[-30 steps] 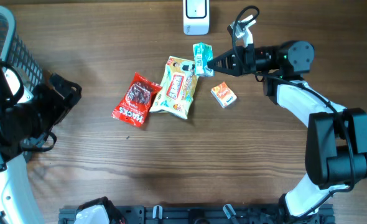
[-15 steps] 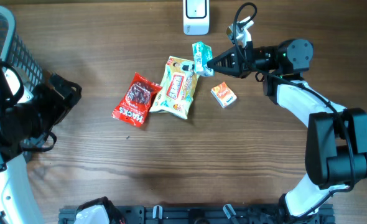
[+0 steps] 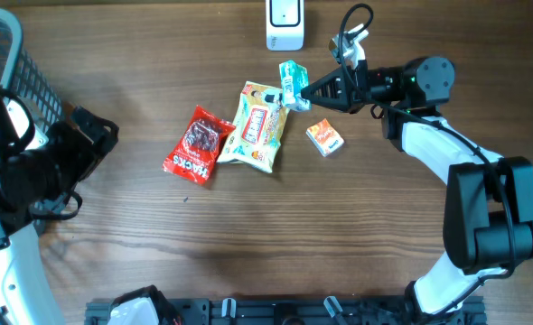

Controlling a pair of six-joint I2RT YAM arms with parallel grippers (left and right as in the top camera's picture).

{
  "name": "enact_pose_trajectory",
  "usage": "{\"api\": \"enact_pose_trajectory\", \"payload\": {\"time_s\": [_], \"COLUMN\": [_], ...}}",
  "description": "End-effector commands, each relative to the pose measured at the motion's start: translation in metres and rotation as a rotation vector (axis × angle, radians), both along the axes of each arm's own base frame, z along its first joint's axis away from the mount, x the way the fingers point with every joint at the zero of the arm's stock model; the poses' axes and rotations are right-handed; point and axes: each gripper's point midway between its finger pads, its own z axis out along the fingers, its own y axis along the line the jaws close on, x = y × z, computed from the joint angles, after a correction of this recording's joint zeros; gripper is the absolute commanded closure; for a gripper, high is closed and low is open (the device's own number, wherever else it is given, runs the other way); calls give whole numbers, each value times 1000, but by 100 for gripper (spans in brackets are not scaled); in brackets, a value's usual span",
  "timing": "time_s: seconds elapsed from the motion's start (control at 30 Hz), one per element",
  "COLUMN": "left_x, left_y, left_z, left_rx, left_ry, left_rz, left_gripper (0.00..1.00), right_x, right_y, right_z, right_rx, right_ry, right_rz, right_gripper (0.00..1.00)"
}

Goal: Scan the item barcode
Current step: 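Carry the green packet up to the white scanner with right gripper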

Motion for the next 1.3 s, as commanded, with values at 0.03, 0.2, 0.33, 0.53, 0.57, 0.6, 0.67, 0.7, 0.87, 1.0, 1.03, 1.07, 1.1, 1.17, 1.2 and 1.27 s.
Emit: {"api": "enact_pose_trajectory", "payload": {"time_s": [0.03, 0.2, 0.33, 0.53, 0.57, 0.6, 0.67, 0.7, 0.87, 1.0, 1.03, 1.07, 1.1, 1.17, 1.2, 1.27], "left_x": [0, 0, 0, 0, 0, 0, 0, 0, 0, 0, 0, 0, 0, 0, 0, 0], "left_y": [3, 3, 3, 3, 3, 3, 3, 3, 3, 3, 3, 3, 3, 3, 3, 3], "left_z": [1, 1, 1, 1, 1, 1, 1, 1, 1, 1, 1, 1, 1, 1, 1, 1], "left_rx": [15, 15, 15, 15, 15, 15, 15, 15, 15, 15, 15, 15, 15, 15, 15, 15], "left_ry": [-5, -5, -5, -5, -5, -5, -5, -5, -5, -5, -5, -5, -5, -5, -5, -5], "left_rz": [-4, -4, -4, -4, -4, -4, -4, -4, -4, -4, -4, -4, -4, -4, -4, -4], "left_gripper": [0, 0, 0, 0, 0, 0, 0, 0, 0, 0, 0, 0, 0, 0, 0, 0], "right_x": [0, 17, 52, 130, 144, 156, 169, 170, 178, 204, 211, 217, 226, 239, 242, 250], "right_y": [1, 1, -5, -26, -38, -55, -97, -112, -127, -104, -101, -96, -82, -49, -38, -16], "right_z": [1, 11, 21, -33, -40, -47, -47, -42, -20, -26, -28, -29, -32, -40, -42, -47], "right_rx": [-1, 52, 111, -253, -394, -562, -913, -1047, -1470, -1634, -1677, -1715, -1742, -1744, -1742, -1723], "right_ry": [-16, -52, -93, -76, -101, -127, -224, -276, -611, -856, -903, -954, -1046, -1214, -1268, -1384], "right_rz": [8, -95, -279, -576, -662, -757, -930, -988, -1085, -1070, -1091, -1100, -1084, -1020, -1010, -1019], "right_gripper": [96, 96, 95, 95, 95, 95, 95, 95, 96, 95, 95, 96, 95, 95, 95, 95]}}
